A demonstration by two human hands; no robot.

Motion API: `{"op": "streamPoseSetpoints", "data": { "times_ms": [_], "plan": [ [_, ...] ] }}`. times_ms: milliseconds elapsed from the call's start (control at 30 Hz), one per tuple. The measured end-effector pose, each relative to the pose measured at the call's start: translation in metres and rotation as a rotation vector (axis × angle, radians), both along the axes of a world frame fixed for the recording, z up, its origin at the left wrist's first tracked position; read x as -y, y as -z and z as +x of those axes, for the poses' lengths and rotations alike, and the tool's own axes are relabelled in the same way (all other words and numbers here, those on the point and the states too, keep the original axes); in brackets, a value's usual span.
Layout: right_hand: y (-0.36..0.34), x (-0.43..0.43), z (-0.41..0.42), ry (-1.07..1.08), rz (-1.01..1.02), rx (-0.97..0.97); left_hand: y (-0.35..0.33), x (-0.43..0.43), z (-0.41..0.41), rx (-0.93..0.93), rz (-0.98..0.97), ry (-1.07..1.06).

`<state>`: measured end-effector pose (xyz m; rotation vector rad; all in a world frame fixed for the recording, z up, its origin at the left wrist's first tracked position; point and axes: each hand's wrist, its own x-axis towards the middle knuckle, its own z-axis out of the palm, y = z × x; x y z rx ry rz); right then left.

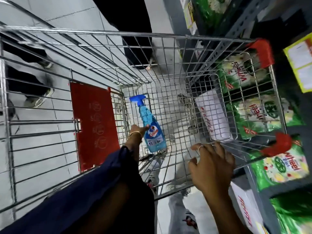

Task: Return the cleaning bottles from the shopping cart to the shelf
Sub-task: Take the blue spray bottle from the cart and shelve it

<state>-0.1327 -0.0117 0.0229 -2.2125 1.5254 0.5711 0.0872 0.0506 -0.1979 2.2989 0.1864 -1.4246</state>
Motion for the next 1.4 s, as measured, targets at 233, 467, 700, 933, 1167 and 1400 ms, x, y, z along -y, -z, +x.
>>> {"op": "streamPoseSetpoints", "data": {
  "times_ms": [233, 467, 700, 933, 1167, 1400],
  "plan": [
    [-0.001, -0.002, 0.003, 0.042, -0.006, 0.035, -0.019, 0.020, -0.015, -0.108, -0.070, -0.140],
    [-0.001, -0.003, 0.002, 0.067, -0.014, 0.072, -0.019, 0.036, -0.040, -0.113, -0.225, -0.239],
    [-0.009, -0.001, 0.000, 0.099, -0.071, 0.253, -0.092, 0.047, -0.040, -0.017, -0.489, -0.081],
    [-0.074, 0.025, -0.012, 0.855, 0.507, 1.045, -0.277, 0.070, -0.063, 0.036, -0.970, 0.061],
    [-0.189, 0.027, -0.055, 0.898, 0.631, 1.641, -0.410, 0.095, -0.130, -0.074, -1.323, 0.250],
    [-0.232, 0.011, -0.113, 0.911, 0.446, 1.937, -0.456, 0.104, -0.193, -0.248, -1.452, 0.475]
  ]
}}
